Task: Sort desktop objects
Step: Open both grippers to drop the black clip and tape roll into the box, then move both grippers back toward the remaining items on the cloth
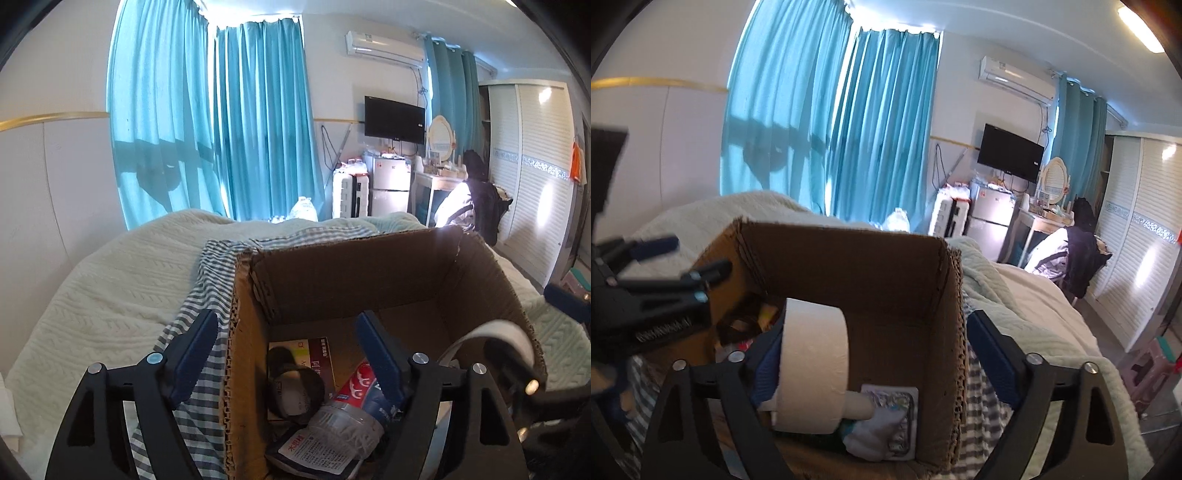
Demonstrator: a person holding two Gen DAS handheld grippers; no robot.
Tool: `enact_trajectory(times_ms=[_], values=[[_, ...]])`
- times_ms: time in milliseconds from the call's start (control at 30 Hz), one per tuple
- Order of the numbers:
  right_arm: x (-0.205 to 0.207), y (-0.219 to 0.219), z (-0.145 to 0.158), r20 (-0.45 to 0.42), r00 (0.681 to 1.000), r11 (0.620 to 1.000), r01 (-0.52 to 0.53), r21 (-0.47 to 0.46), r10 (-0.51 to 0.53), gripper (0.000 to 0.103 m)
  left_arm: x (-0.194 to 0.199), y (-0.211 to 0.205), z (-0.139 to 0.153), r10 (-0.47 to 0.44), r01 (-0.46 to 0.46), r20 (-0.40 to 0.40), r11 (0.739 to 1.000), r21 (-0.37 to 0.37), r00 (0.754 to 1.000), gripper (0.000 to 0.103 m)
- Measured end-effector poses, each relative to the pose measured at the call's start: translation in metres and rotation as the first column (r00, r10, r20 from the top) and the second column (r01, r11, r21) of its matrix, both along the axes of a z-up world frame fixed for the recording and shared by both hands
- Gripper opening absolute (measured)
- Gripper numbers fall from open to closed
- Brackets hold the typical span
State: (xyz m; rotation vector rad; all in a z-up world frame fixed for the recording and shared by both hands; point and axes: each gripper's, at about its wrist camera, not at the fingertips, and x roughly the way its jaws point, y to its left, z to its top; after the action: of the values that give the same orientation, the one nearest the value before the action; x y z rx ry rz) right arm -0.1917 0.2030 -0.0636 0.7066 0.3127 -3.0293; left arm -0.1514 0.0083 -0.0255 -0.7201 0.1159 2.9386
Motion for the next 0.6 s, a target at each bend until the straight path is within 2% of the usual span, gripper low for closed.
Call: enact_trajectory(times_ms=[100, 133, 233, 367, 433, 600], values=[[-0.006, -0.004, -0.007, 0.12, 0.993, 1.0, 0.0, 0.026, -0.003, 0.101, 0.005, 0.0, 0.007, 0.008, -0.008, -0.003, 1.0, -0.013, 1.0, 0.087], [-0.009, -0.006, -0.01, 0.174, 0.985, 0.999, 0.002, 0.041, -0.009, 0.102, 0.007, -0.001, 0.009, 0.01, -0.01, -0.001, 1.0, -0.015, 1.0, 0.087], [-0.012, -0.006, -0.014, 0.247, 0.967, 0.996, 0.035, 0.087, -0.055, 0.102, 0.013, -0.003, 0.014, 0.01, -0.01, 0.013, 1.0, -0.015, 1.0, 0.087], [-0.008, 0.001, -0.009, 0.326, 0.944, 0.999, 0.034, 0.035, -0.044, 0.103, 0.025, -0.007, 0.023, 0.006, -0.006, 0.005, 1.0, -0.021, 1.0, 0.087], [0.002, 0.01, 0.0, 0.317, 0.947, 0.999, 0.047, -0.002, -0.044, 0.103, 0.036, -0.007, 0.031, 0.005, -0.005, -0.003, 1.0, -0.013, 1.0, 0.087], [0.036, 0.018, 0.033, 0.233, 0.972, 0.996, 0.048, -0.079, -0.028, 0.103, 0.058, -0.013, 0.046, -0.001, 0.001, -0.027, 1.0, -0.003, 1.0, 0.088]])
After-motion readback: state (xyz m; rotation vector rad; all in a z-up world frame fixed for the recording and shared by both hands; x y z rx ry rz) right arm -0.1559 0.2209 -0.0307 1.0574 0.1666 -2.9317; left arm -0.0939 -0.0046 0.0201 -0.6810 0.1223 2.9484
